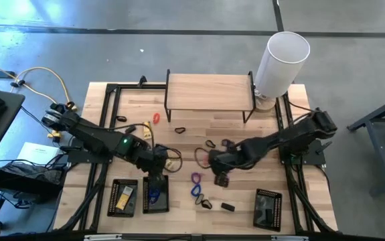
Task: Pick & Place Office Desk Supplies
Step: Put the black rubber band into the right black basket
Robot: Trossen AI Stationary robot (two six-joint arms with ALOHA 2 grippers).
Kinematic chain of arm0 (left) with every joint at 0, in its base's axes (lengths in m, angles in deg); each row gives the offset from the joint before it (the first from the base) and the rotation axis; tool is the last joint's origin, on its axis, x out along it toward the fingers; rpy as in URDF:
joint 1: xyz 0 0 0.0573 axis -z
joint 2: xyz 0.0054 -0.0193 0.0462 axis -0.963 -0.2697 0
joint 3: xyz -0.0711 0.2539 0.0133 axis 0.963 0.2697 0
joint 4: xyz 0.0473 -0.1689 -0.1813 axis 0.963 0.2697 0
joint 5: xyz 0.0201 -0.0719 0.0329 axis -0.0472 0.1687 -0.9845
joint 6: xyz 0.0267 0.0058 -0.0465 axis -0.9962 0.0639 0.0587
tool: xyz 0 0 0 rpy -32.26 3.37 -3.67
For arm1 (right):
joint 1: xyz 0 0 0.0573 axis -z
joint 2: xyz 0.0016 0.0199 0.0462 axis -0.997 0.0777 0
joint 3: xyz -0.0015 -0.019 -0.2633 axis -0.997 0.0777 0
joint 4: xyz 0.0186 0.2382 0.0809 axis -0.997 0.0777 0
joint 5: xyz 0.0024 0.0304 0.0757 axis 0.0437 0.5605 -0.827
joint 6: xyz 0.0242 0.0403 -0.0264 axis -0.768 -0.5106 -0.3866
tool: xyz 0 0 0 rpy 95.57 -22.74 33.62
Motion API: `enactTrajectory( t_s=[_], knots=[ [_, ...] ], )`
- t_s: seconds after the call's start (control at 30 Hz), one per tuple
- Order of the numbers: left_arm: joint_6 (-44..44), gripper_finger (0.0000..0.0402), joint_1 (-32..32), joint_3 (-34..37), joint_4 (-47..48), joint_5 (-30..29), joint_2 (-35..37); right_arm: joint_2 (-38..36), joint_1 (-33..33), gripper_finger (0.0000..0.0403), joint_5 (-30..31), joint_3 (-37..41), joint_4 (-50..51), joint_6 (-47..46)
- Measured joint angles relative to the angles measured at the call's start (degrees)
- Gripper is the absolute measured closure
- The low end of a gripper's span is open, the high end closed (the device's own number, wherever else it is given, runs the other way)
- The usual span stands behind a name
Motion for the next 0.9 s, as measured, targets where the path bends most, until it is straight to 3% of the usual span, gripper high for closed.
enactTrajectory(
  t_s=[0.33,0.47,0.6,0.77,0.9],
  knots=[
    [-15.55,0.0284,-8.03,0.00,-0.32,3.29,0.00,-5.60,-9.44,0.0401,-26.26,-0.55,10.04,-28.39],
    [-20.60,0.0284,-10.15,0.00,-0.35,4.28,0.00,-5.44,-16.37,0.0401,-32.41,-0.55,8.57,-40.86],
    [-25.94,0.0284,-12.54,0.02,-1.09,5.68,0.00,-5.51,-22.45,0.0401,-33.33,-0.57,6.38,-56.65],
    [-30.09,0.0284,-15.69,0.02,-2.23,9.28,0.00,-5.40,-29.22,0.0401,-25.20,-0.49,5.46,-71.21],
    [-31.81,0.0284,-16.78,0.02,-2.23,11.10,0.00,-5.33,-32.19,0.0401,-23.63,2.01,4.88,-78.58]
  ],
)
